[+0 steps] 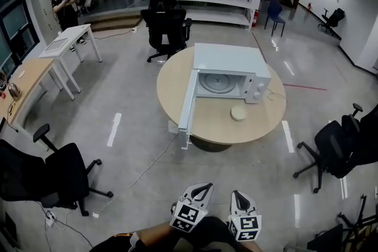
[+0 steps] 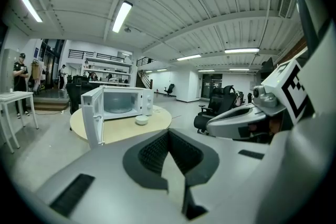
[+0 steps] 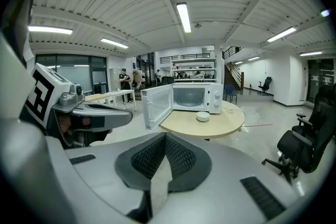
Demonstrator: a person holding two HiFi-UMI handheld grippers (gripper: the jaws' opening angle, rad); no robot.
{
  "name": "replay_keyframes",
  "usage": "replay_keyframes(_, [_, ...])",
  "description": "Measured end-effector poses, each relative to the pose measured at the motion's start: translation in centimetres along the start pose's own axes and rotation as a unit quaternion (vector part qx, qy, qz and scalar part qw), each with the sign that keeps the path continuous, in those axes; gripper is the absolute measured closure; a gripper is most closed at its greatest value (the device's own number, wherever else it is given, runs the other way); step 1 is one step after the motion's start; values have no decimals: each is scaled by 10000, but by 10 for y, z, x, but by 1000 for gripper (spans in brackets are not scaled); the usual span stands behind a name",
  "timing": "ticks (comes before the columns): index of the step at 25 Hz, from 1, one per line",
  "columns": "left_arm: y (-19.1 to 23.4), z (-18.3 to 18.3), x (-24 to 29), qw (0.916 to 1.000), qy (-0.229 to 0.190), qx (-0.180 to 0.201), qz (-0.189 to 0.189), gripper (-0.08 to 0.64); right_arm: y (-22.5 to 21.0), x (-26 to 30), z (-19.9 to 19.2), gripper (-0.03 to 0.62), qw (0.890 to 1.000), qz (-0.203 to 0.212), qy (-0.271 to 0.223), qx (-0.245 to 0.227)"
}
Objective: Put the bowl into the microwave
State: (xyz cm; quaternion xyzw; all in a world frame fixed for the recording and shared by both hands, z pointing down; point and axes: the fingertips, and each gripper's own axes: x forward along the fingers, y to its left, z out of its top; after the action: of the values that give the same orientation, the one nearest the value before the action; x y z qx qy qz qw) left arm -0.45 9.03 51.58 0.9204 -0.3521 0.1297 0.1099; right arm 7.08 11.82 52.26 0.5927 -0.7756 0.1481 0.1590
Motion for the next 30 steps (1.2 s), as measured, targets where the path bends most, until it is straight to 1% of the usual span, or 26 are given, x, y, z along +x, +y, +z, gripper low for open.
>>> replay_keyframes(5, [-5,3,5,9999,7,-10,100,512,-9,-2,2,577,10000,84,-24,-27])
replay_keyframes(19, [-33,12,23,9994,9,147,303,512,-42,-15,2,577,9995,277,-142,-26])
replay_keyframes(30, [-57,7,36,9974,48,101,708,512,-68,-24,-7,577,9976,663,-180,-78])
